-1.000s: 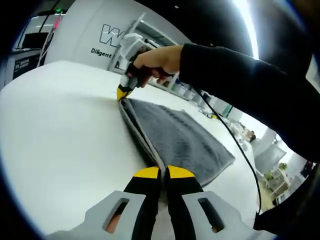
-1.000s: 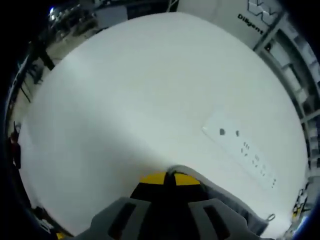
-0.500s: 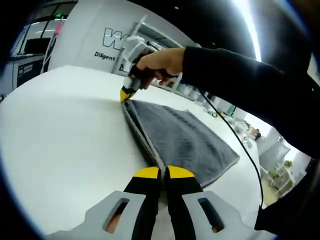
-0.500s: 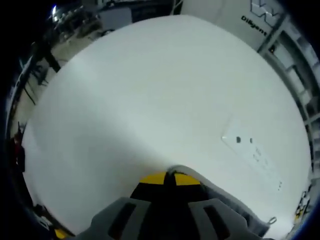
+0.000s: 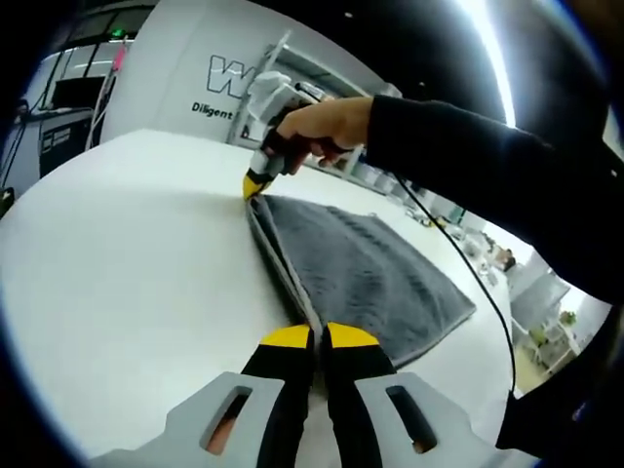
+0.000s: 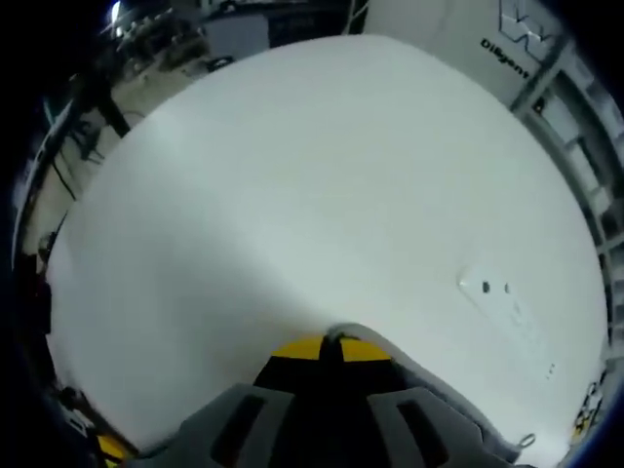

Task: Open the folded towel by lifting each exposed corner and separating the folded layers until the towel lies flat within the target outline without major curled edges

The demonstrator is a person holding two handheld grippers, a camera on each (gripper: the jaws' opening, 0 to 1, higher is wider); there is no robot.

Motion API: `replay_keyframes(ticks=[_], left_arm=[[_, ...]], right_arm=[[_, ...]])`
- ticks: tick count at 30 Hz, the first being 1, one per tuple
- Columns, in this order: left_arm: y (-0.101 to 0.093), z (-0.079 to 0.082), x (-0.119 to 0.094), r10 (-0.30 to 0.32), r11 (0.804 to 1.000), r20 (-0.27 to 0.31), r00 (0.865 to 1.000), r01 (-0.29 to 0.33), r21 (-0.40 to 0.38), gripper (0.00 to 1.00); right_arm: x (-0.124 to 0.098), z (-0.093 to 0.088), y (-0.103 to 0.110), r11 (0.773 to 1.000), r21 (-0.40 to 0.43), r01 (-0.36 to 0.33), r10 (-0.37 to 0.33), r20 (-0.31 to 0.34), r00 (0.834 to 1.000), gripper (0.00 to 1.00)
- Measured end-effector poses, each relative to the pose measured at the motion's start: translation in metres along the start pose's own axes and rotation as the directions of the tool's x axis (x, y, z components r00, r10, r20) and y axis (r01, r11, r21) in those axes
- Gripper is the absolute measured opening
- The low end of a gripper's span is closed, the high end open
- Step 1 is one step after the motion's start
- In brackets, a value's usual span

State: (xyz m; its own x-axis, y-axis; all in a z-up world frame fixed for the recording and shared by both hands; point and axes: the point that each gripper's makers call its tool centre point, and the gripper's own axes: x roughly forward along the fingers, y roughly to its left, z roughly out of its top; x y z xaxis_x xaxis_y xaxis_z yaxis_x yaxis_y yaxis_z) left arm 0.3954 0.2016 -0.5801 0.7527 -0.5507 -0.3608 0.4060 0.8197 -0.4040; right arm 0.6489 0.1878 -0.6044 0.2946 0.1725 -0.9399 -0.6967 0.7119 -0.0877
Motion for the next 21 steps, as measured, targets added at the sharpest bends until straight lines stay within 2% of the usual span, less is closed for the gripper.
replay_keyframes(ticks=[7, 21], left_arm=[[0.009, -0.006, -0.014, 0.018, 0.999, 0.013, 1.000, -0.018, -0.041, 0.02], [0.028, -0.007, -0.043, 0.079, 0.996, 0.022, 0.997, -0.078, -0.042, 0.02]], right_arm=[[0.000, 0.006, 0.019, 1.000, -0.014, -0.016, 0.016, 0.016, 1.000, 0.00], [0.000, 0.012, 0.044, 0.999, -0.047, -0.027, 0.028, 0.016, 0.999, 0.00]])
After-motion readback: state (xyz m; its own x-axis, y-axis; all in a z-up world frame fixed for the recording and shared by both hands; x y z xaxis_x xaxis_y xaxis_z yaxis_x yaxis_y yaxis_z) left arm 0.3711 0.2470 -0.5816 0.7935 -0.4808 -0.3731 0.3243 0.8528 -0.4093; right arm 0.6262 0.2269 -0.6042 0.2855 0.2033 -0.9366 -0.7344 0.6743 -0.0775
